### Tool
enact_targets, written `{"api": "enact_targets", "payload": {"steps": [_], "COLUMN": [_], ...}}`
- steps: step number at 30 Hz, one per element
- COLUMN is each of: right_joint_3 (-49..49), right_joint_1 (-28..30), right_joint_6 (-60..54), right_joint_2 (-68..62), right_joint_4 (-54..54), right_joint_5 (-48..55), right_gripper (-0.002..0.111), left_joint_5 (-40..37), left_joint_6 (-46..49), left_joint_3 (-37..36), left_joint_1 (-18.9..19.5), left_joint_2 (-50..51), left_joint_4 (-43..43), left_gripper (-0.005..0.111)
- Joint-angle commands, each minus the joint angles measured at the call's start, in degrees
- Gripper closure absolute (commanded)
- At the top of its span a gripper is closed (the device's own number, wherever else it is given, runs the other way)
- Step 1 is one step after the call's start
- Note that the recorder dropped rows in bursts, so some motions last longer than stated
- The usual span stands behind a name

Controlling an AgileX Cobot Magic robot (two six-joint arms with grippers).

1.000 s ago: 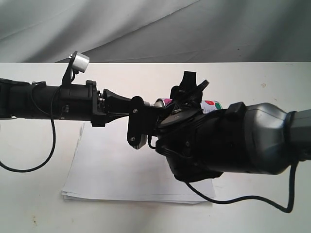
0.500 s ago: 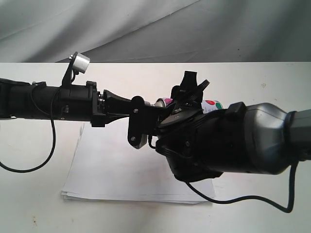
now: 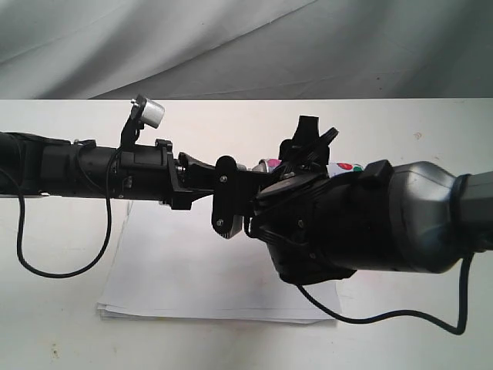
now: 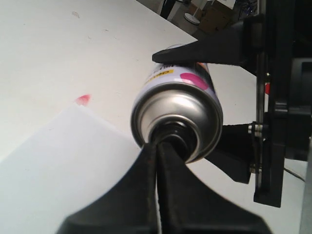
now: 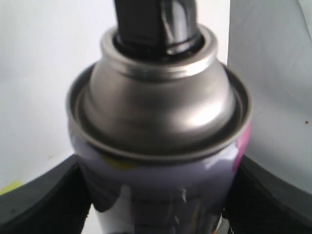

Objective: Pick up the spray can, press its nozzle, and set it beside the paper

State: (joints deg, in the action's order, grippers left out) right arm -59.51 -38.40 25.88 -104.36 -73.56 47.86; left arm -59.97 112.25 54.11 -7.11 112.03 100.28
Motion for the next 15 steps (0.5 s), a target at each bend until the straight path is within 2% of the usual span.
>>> {"api": "enact_targets", "payload": {"steps": [1,15], "right_joint_3": [-0.65,-0.65], "right_joint_1": [-0.53,-0.53], "right_joint_6": [0.05,0.05], "right_joint_2": [0.82,0.82], "right_joint_4": [-3.59,-3.59], "right_joint_5": [-6.28,-6.67], "right_gripper": [0.108,0.108], "left_joint_5": [-0.38,-1.75], "left_joint_6": [0.6,0.6], "left_joint_3": [0.18,0.18], "left_joint_1": [-1.13,-1.13], "left_joint_2": [0.39,0.58], "left_joint_4": [-0.33,-0.33], "left_gripper": [0.107,0.107]}}
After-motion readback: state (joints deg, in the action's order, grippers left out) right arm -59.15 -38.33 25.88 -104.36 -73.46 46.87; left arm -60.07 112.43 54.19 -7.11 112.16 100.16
